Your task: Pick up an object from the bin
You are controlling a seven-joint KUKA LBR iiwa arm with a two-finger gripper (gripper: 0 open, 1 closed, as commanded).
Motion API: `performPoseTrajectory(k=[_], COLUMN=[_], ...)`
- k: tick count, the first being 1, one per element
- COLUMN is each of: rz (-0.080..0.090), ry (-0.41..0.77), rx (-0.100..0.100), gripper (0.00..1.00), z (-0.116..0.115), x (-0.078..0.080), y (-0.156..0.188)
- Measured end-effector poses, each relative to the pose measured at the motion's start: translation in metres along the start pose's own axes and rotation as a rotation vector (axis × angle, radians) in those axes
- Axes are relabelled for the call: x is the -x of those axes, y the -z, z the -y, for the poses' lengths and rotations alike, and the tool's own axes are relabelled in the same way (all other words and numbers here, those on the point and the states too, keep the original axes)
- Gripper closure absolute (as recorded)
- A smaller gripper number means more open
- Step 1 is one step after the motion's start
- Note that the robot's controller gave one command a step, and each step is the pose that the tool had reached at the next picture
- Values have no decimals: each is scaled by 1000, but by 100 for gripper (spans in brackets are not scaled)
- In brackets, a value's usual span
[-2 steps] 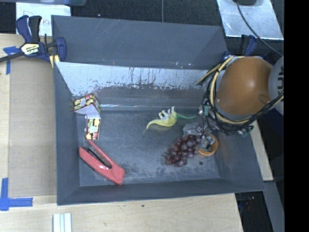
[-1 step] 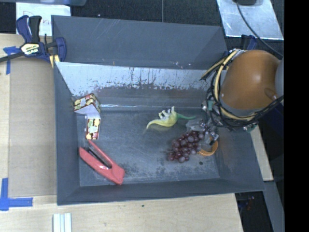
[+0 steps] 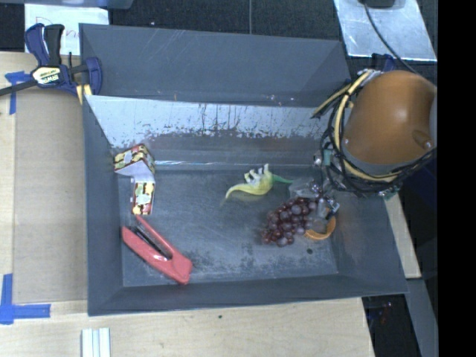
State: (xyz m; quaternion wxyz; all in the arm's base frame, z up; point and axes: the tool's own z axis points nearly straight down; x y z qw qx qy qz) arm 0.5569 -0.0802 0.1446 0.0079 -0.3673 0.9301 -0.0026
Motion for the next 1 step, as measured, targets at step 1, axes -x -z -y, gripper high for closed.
performPoseTrajectory(k=[1], rz=[-1], ry=[-1], rx=[2], gripper=[100], z=[0], x=[0], y=[11])
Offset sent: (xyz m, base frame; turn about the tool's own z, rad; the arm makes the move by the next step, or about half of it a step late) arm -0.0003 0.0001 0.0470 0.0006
